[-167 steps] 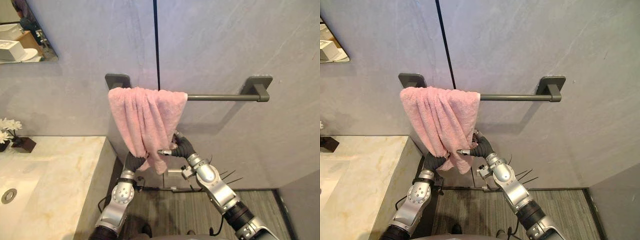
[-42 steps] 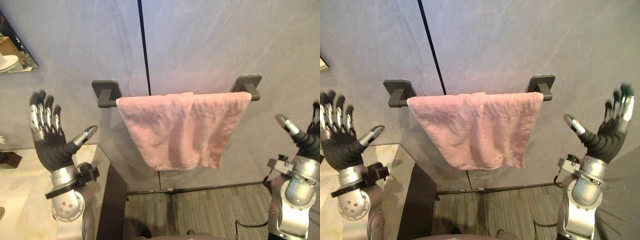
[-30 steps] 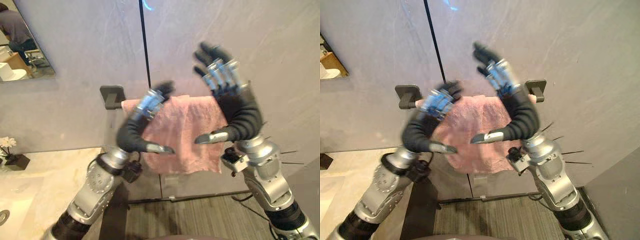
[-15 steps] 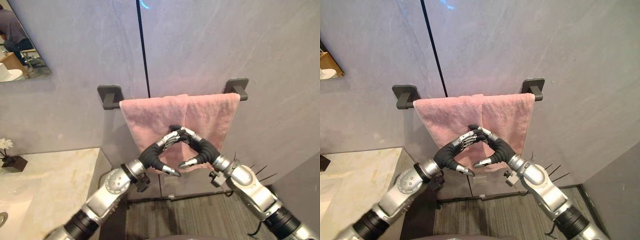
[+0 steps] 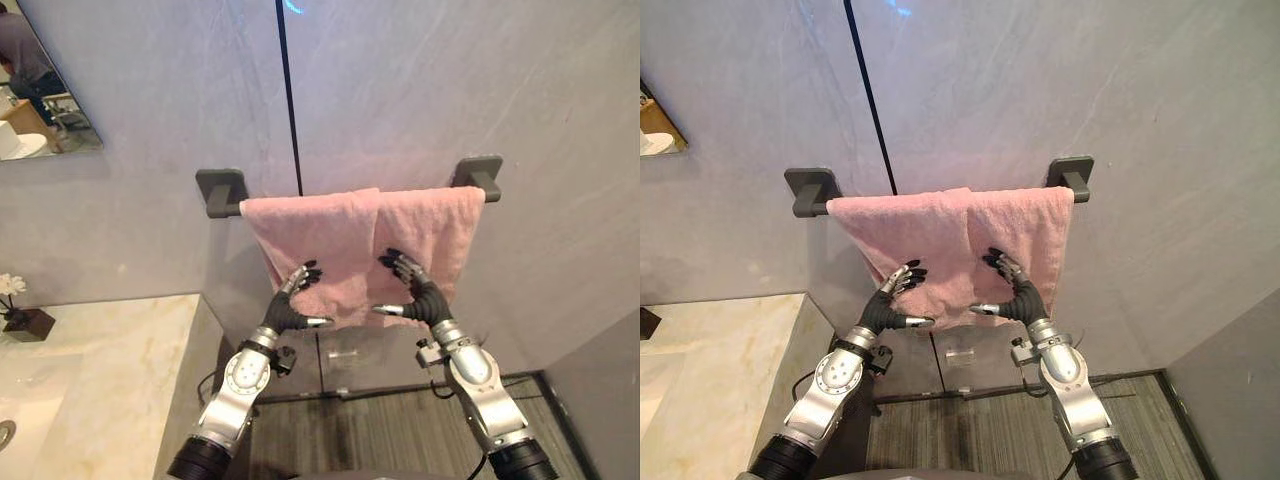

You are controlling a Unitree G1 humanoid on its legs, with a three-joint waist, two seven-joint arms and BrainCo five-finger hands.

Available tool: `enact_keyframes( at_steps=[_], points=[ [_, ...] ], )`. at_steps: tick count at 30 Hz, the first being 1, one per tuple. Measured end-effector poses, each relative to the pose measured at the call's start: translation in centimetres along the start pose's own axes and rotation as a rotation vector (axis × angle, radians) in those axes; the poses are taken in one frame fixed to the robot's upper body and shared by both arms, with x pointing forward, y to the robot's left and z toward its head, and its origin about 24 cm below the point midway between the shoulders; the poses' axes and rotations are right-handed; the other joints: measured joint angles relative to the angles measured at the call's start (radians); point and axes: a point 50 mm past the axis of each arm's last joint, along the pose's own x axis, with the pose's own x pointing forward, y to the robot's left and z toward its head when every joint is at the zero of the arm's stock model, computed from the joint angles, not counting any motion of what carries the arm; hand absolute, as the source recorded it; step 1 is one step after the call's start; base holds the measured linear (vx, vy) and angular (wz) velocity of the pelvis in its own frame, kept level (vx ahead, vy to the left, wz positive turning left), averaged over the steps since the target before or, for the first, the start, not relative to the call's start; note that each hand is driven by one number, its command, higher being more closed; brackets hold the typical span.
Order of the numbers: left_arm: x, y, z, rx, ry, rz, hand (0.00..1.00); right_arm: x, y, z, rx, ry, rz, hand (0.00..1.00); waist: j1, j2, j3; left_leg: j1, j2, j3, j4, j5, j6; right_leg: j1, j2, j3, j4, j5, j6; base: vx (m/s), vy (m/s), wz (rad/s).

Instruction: Organize washtable

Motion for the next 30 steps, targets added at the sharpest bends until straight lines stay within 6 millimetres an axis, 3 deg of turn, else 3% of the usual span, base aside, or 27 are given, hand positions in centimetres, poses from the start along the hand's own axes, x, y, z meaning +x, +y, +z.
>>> enact_keyframes(
  at_steps=[11, 16, 21, 26, 30],
  points=[
    [-1.1, 3.9, -1.9, -0.035, 0.090, 0.273, 0.00, -2.4, -4.5, -0.6, -0.014, 0.031, -0.288, 0.00, -0.002, -0.010, 0.006, -0.001, 0.003, 0.000, -0.001, 0.000, 0.000, 0.000, 0.004, -0.002, -0.003, 0.002, -0.002, 0.00, 0.000, 0.00],
    [-3.0, 6.0, -3.0, -0.054, 0.144, 0.409, 0.00, -4.3, -6.1, -0.1, -0.015, 0.014, -0.414, 0.00, -0.002, -0.019, 0.012, -0.002, 0.002, -0.002, 0.000, -0.001, -0.001, 0.000, 0.002, -0.006, -0.004, 0.002, -0.001, 0.00, 0.000, 0.00],
    [-4.8, 6.1, -3.1, -0.090, 0.161, 0.457, 0.00, -6.1, -7.0, -0.7, -0.034, 0.056, -0.495, 0.00, -0.002, -0.020, 0.012, -0.003, 0.000, -0.004, 0.001, -0.002, -0.001, 0.000, 0.001, -0.007, -0.004, 0.001, -0.001, 0.00, 0.000, 0.00],
    [-7.5, 5.6, -4.6, -0.116, 0.249, 0.493, 0.00, -8.8, -6.8, -2.5, -0.083, 0.180, -0.503, 0.00, -0.002, -0.018, 0.013, -0.004, 0.001, -0.006, -0.001, -0.002, 0.000, 0.001, 0.000, -0.008, -0.004, 0.000, 0.001, 0.00, 0.000, 0.00],
    [-9.9, 4.3, -6.8, -0.137, 0.379, 0.453, 0.00, -11.4, -5.9, -6.4, -0.083, 0.391, -0.480, 0.00, 0.003, -0.017, 0.013, 0.000, 0.000, -0.006, -0.005, -0.003, 0.000, 0.002, -0.001, -0.010, 0.003, -0.005, 0.004, 0.00, 0.000, 0.00]
  ],
)
